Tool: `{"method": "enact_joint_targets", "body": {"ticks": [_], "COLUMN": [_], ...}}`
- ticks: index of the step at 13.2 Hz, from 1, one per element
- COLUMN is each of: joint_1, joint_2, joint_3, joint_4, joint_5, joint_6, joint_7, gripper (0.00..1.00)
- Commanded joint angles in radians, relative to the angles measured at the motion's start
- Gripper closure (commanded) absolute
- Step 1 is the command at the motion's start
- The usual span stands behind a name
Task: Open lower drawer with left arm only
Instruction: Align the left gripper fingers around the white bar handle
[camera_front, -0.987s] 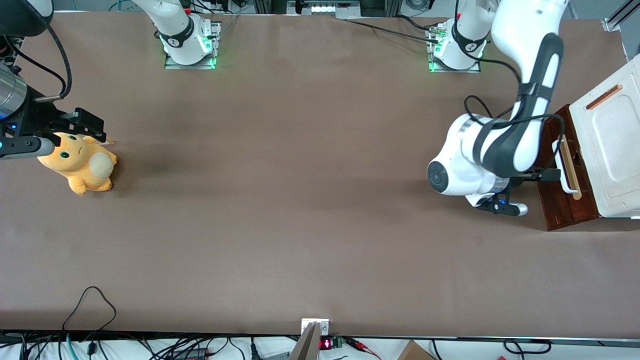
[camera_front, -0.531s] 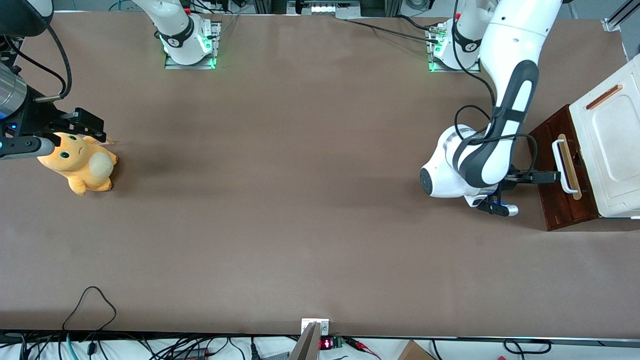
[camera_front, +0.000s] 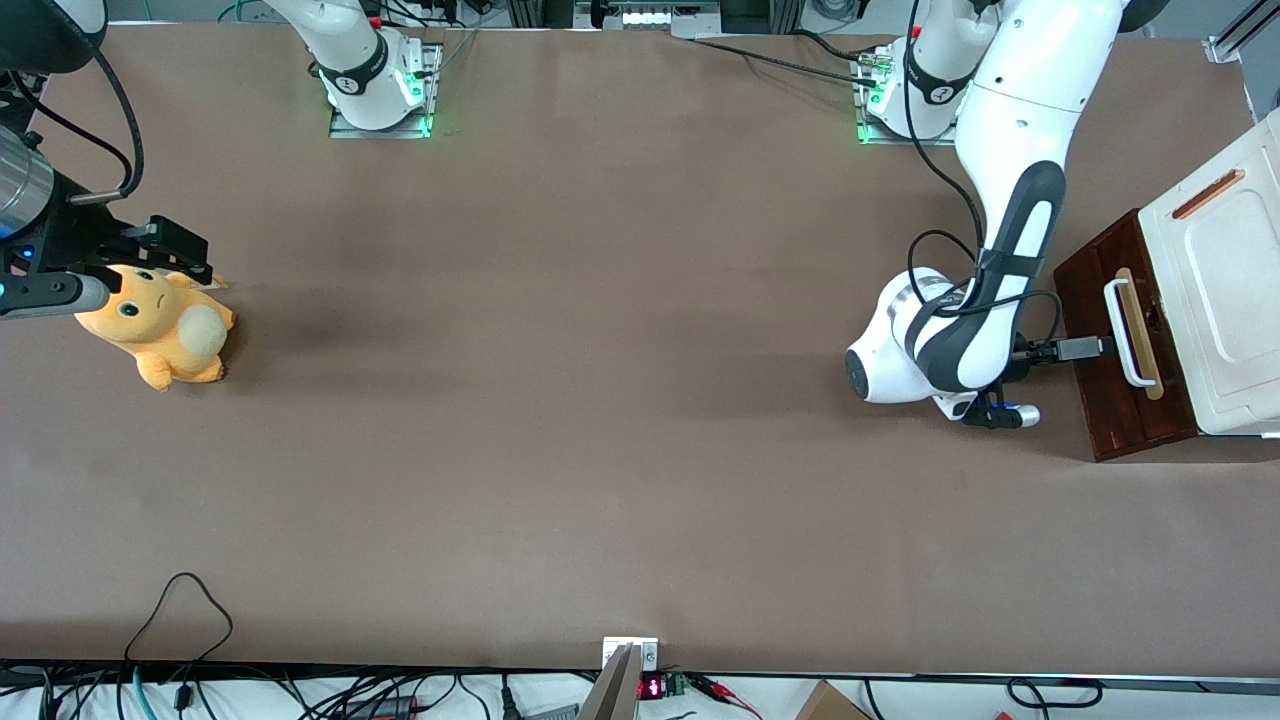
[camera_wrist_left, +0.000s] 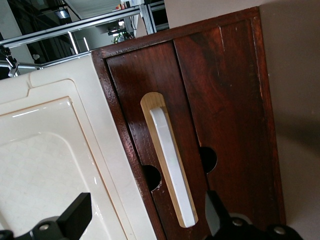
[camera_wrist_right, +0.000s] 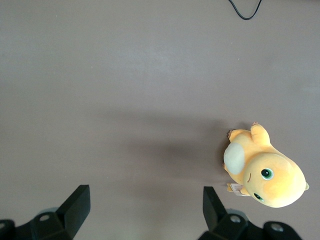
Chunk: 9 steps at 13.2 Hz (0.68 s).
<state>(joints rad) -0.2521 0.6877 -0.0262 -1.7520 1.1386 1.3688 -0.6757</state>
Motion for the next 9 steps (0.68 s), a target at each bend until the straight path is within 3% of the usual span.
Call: {"method": "enact_joint_targets", "body": {"ticks": [1, 6, 9], "joint_1": [0.013, 0.013, 0.040], "joint_2": [0.021, 0.049, 0.047], "joint_3": [-0.006, -0.006, -0.006], "joint_4": [-0.006, -0.030, -0.058], "joint_5": [0.033, 0.046, 0.098], "joint_6": [-0.014, -0.036, -0.033], "joint_7": [-0.025, -0.082, -0.084], "gripper": [0.00, 0.00, 0.00]}}
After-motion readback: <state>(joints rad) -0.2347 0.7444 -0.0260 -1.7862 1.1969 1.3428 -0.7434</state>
